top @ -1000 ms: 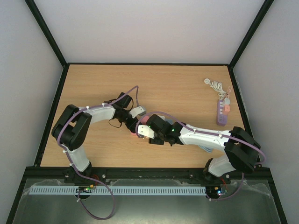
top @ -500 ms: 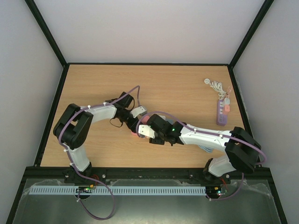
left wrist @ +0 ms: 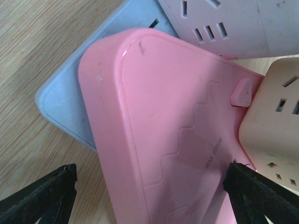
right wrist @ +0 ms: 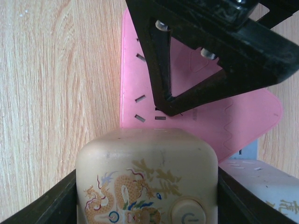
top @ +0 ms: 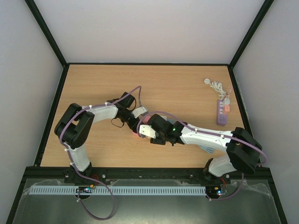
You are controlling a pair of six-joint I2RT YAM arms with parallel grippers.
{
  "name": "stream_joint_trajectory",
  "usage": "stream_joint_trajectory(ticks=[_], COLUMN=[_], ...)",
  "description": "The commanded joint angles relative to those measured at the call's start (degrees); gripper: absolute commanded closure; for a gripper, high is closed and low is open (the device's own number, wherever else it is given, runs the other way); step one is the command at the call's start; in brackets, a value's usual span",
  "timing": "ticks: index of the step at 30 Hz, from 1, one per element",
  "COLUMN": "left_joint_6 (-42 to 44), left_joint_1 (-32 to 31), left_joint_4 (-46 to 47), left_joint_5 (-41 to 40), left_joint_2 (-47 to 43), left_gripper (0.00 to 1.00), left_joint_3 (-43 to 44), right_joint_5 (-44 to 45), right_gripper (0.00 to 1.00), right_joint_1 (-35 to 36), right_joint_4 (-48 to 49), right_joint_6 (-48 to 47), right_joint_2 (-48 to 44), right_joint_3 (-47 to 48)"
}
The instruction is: Pull the plug off the socket
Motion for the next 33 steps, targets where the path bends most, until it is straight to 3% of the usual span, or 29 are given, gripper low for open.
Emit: stream_joint_trajectory(ticks=[1, 20, 33], left_joint_6=[0.7, -0.8, 2.0], left_joint_1=[-0.7, -0.8, -0.1], left_joint_4=[0.5, 0.1, -5.9], left_joint_5=[-15.2, -18.2, -10.3], left_joint_2=[5.2, 8.0, 2.4], left_gripper=[0.11, 0.11, 0.08], left_joint_3=[-1.5, -0.1, 4.9], right_joint_5=[-3.7, -4.4, -5.0], right_gripper=[0.8, 0.82, 0.83], right_joint_1=[1.0, 1.0, 0.7], right_joint_4=[1.2, -0.1, -3.2], right_joint_6=[-0.5, -1.1, 1.7], right_joint_2=[-4.3, -8.0, -11.4], right_joint_3=[4.0, 4.2, 2.8])
